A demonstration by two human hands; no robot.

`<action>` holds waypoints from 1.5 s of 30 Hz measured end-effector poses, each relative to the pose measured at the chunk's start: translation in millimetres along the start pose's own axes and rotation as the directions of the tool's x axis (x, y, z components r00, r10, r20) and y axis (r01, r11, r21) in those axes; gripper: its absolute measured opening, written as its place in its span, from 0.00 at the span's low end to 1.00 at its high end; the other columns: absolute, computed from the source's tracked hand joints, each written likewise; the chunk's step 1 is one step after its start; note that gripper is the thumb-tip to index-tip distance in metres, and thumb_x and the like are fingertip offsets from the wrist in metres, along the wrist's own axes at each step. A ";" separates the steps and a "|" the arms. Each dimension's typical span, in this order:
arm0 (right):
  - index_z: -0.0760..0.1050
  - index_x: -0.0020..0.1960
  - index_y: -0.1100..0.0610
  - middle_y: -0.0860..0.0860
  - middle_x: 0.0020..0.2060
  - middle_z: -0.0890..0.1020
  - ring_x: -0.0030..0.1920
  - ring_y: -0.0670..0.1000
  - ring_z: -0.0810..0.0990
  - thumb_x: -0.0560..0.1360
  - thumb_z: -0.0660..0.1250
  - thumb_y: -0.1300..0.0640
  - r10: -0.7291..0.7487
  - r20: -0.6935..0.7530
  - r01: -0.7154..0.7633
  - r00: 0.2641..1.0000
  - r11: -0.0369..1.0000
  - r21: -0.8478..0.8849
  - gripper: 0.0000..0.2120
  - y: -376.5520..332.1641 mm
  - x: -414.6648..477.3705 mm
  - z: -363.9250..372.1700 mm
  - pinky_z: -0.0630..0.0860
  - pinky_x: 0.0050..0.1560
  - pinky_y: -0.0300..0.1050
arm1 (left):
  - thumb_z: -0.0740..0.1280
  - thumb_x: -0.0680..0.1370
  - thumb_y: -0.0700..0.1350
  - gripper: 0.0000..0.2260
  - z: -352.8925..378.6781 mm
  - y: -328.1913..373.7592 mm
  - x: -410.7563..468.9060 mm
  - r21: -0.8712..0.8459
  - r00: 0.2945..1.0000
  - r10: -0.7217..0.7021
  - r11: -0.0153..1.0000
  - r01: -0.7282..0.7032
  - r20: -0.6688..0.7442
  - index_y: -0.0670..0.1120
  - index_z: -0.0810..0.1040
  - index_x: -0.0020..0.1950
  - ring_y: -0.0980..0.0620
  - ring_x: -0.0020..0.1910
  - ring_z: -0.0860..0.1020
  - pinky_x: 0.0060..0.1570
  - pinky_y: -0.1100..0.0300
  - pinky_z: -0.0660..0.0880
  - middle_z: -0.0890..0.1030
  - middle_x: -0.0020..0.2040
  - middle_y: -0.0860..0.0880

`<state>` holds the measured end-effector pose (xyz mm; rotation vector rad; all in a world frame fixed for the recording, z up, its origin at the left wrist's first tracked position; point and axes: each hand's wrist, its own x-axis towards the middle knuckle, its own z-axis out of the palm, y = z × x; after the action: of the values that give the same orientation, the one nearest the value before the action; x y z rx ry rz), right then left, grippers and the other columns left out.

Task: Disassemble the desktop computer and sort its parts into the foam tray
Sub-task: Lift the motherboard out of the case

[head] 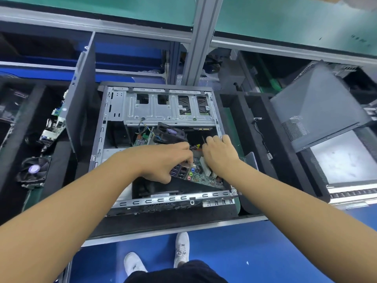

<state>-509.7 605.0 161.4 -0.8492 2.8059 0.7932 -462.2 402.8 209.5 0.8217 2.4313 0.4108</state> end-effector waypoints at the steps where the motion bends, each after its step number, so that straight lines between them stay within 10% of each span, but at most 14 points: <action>1: 0.75 0.56 0.53 0.52 0.53 0.73 0.54 0.53 0.71 0.79 0.60 0.60 -0.005 0.038 0.005 0.999 1.000 -0.013 0.08 3.8 -0.4 0.1 0.63 0.56 0.49 | 0.70 0.72 0.39 0.26 -3.7 1.9 0.6 -0.010 1.000 -0.008 1.000 0.008 0.009 0.58 0.65 0.64 0.59 0.36 0.70 0.31 0.59 0.64 0.63 0.55 0.60; 7: 0.77 0.57 0.53 0.52 0.57 0.71 0.57 0.53 0.70 0.77 0.59 0.62 -0.227 0.138 0.233 0.964 0.972 -0.032 0.13 27.6 -1.3 -2.7 0.62 0.54 0.50 | 0.70 0.72 0.41 0.26 -28.3 11.7 0.8 -0.003 0.998 -0.022 1.000 0.022 0.054 0.57 0.66 0.66 0.61 0.39 0.71 0.31 0.66 0.65 0.65 0.56 0.59; 15: 0.75 0.64 0.47 0.45 0.64 0.70 0.63 0.48 0.70 0.77 0.54 0.66 -0.241 0.061 0.189 0.969 0.874 0.448 0.22 45.0 -5.9 -3.7 0.57 0.64 0.50 | 0.67 0.73 0.35 0.24 -62.5 -1.9 -9.6 -0.005 0.990 -0.055 0.998 0.056 0.129 0.65 0.69 0.55 0.62 0.44 0.71 0.36 0.67 0.64 0.68 0.52 0.62; 20: 0.78 0.41 0.50 0.43 0.37 0.80 0.38 0.44 0.77 0.74 0.57 0.65 0.067 -0.063 0.039 0.996 0.310 0.950 0.15 45.1 -8.0 -56.8 0.75 0.44 0.42 | 0.68 0.73 0.35 0.23 -64.8 -1.7 -0.1 -0.048 0.990 -0.014 0.999 0.021 0.142 0.56 0.73 0.62 0.68 0.46 0.72 0.39 0.75 0.67 0.71 0.53 0.60; 24: 0.75 0.46 0.53 0.47 0.34 0.80 0.35 0.47 0.78 0.72 0.61 0.55 -0.141 0.021 -0.025 0.990 -0.023 0.999 0.06 37.9 -11.0 -89.8 0.76 0.36 0.42 | 0.73 0.72 0.38 0.23 -67.5 -1.2 2.7 -0.105 0.994 -0.038 0.993 0.049 0.105 0.53 0.71 0.64 0.53 0.49 0.76 0.47 0.65 0.74 0.77 0.52 0.54; 29: 0.70 0.54 0.57 0.50 0.39 0.81 0.36 0.48 0.77 0.75 0.69 0.41 -0.181 0.103 -0.090 0.978 0.080 0.993 0.21 30.5 -9.9 -87.9 0.77 0.34 0.45 | 0.77 0.70 0.39 0.25 -63.1 -2.2 0.4 -0.248 0.998 -0.020 0.968 0.032 0.052 0.59 0.66 0.52 0.66 0.39 0.74 0.36 0.73 0.70 0.75 0.46 0.56; 35: 0.74 0.49 0.56 0.46 0.36 0.78 0.32 0.44 0.75 0.73 0.71 0.40 -0.239 0.084 0.002 0.967 0.339 0.941 0.20 17.1 -8.7 -85.0 0.74 0.35 0.40 | 0.79 0.68 0.45 0.25 -57.1 -6.8 -4.0 -0.218 0.994 -0.108 0.971 0.099 -0.030 0.53 0.64 0.53 0.58 0.33 0.70 0.30 0.69 0.67 0.76 0.43 0.52; 39: 0.74 0.47 0.57 0.46 0.33 0.74 0.34 0.47 0.72 0.74 0.65 0.34 -0.232 0.106 0.029 0.967 0.513 0.858 0.24 7.9 -9.3 -85.9 0.68 0.36 0.43 | 0.77 0.69 0.45 0.23 -54.8 -8.3 -9.5 -0.184 0.991 -0.092 0.980 0.074 -0.093 0.54 0.65 0.53 0.52 0.42 0.74 0.37 0.60 0.71 0.78 0.47 0.52; 45: 0.67 0.37 0.53 0.44 0.29 0.67 0.29 0.45 0.64 0.75 0.65 0.35 -0.162 0.048 0.019 0.986 0.392 0.920 0.23 4.7 -11.7 -85.7 0.60 0.33 0.41 | 0.78 0.65 0.61 0.27 -56.8 -18.9 -28.5 -0.078 0.938 -0.089 0.995 0.066 -0.336 0.59 0.68 0.56 0.62 0.55 0.69 0.59 0.59 0.64 0.71 0.53 0.65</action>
<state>-498.2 570.3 240.0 -0.6379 2.4031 -0.7375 -484.7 364.0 258.3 0.6679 2.7390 0.6442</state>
